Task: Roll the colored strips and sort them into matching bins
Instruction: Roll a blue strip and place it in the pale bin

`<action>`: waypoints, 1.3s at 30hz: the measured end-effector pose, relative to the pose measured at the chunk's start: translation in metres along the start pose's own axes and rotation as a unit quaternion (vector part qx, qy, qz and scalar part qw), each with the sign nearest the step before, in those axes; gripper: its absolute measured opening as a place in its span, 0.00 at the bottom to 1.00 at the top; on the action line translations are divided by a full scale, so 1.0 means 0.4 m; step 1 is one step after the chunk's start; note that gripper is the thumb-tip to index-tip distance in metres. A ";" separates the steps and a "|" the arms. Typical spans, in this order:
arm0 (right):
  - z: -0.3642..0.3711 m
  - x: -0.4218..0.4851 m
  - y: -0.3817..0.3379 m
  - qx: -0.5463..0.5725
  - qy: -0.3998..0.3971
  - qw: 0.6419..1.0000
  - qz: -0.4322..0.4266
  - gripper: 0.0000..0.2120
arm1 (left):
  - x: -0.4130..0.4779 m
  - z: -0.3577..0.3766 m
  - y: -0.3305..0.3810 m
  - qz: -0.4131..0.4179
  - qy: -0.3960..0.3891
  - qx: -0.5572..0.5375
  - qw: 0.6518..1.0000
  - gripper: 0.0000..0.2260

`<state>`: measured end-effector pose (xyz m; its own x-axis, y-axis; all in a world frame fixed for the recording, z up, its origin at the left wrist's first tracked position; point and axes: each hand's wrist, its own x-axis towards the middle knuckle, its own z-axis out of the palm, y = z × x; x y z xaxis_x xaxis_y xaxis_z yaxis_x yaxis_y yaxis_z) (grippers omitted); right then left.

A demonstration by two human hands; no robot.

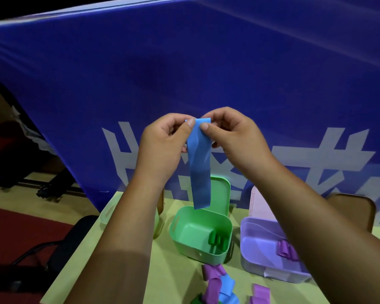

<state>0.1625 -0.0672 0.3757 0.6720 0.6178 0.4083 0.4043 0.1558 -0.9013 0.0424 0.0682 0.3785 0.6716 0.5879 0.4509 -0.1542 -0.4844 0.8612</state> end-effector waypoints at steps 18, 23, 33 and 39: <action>-0.028 0.024 0.015 -0.001 0.010 1.000 0.013 0.03 | 0.025 0.030 -0.012 -0.012 -0.018 -0.036 0.999 0.06; -0.032 0.029 0.010 -0.004 0.020 1.000 0.003 0.02 | 0.030 0.040 -0.002 -0.012 -0.017 -0.036 0.999 0.06; -0.042 0.037 0.024 0.024 0.022 0.999 0.012 0.02 | 0.052 0.049 -0.004 -0.022 -0.013 -0.026 0.999 0.04; -0.059 0.037 0.032 0.045 0.003 0.999 0.016 0.03 | 0.051 0.053 0.000 -0.034 -0.020 -0.022 0.999 0.03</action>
<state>0.1921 -0.0742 0.3736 0.6871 0.6193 0.3799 0.3251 0.2056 -0.9231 0.0714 0.0665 0.3826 0.7094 0.5923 0.3819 -0.1375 -0.4151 0.8993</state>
